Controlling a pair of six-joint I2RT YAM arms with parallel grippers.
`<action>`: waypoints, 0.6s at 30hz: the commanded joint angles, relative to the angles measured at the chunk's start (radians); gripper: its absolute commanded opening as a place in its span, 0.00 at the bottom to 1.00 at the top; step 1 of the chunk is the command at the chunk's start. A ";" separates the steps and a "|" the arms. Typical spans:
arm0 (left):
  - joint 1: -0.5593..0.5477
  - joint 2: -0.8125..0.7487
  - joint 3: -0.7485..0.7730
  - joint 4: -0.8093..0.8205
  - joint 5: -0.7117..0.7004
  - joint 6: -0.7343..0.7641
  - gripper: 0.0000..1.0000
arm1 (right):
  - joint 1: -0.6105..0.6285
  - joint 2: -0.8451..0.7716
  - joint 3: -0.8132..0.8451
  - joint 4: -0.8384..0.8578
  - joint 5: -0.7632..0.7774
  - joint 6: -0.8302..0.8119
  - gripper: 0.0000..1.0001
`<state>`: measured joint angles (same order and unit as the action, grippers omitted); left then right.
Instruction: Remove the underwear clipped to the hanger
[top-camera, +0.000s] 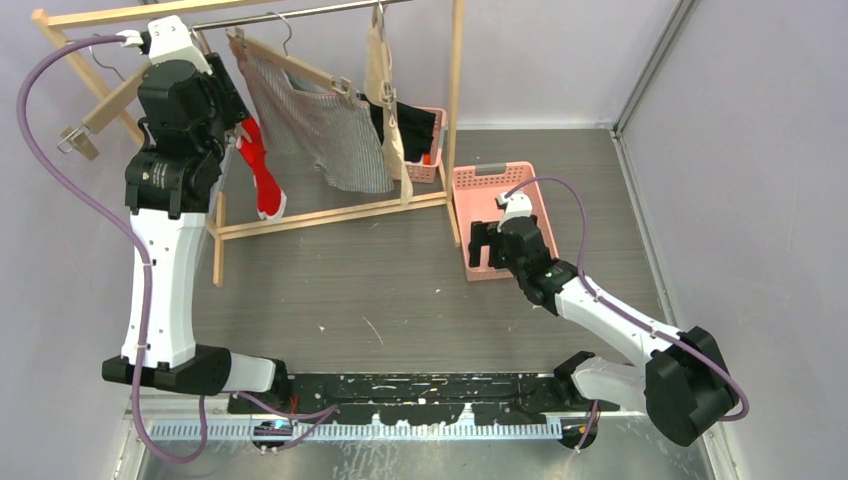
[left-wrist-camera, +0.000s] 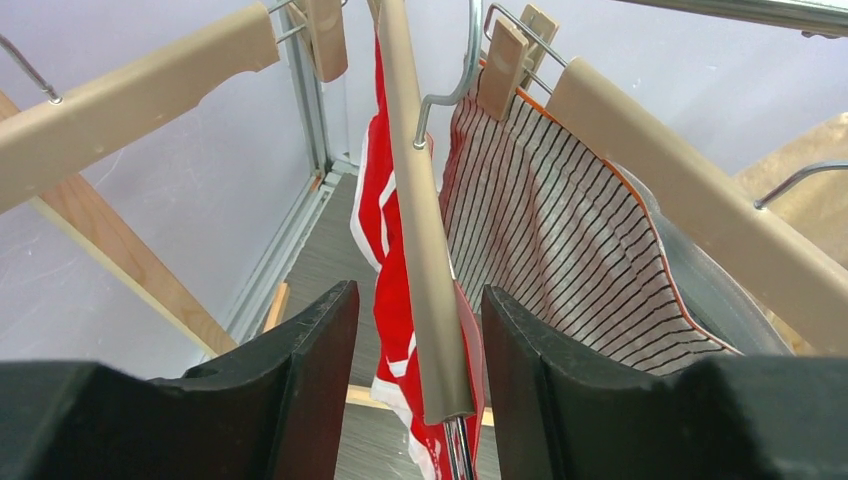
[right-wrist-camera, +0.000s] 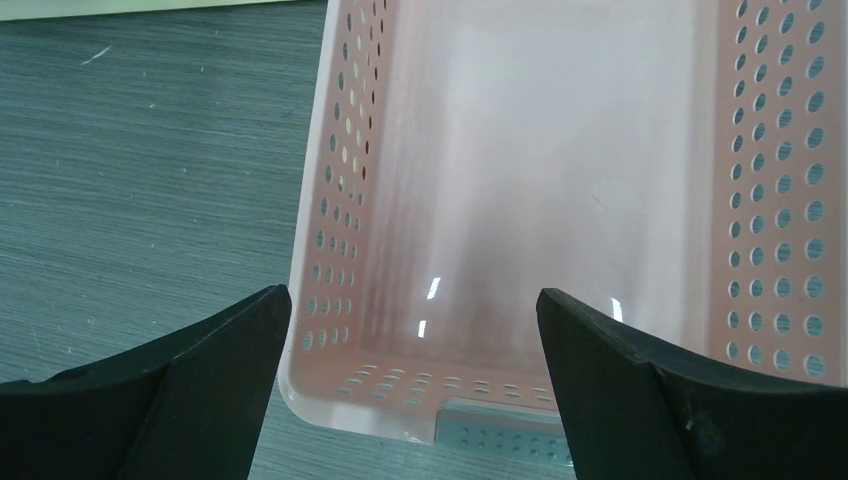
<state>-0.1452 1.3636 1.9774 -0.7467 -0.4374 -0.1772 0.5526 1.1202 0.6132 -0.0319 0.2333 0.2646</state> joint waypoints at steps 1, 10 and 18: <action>0.008 -0.022 0.003 0.070 0.014 -0.013 0.49 | 0.007 0.009 0.012 0.046 -0.005 0.010 1.00; 0.026 -0.005 -0.008 0.099 0.018 -0.011 0.44 | 0.011 0.003 0.016 0.040 -0.005 0.012 1.00; 0.041 0.042 0.036 0.099 0.046 -0.011 0.38 | 0.010 0.010 0.022 0.039 0.001 0.011 1.00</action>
<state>-0.1123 1.3930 1.9732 -0.7094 -0.4141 -0.1772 0.5571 1.1328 0.6132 -0.0319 0.2333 0.2653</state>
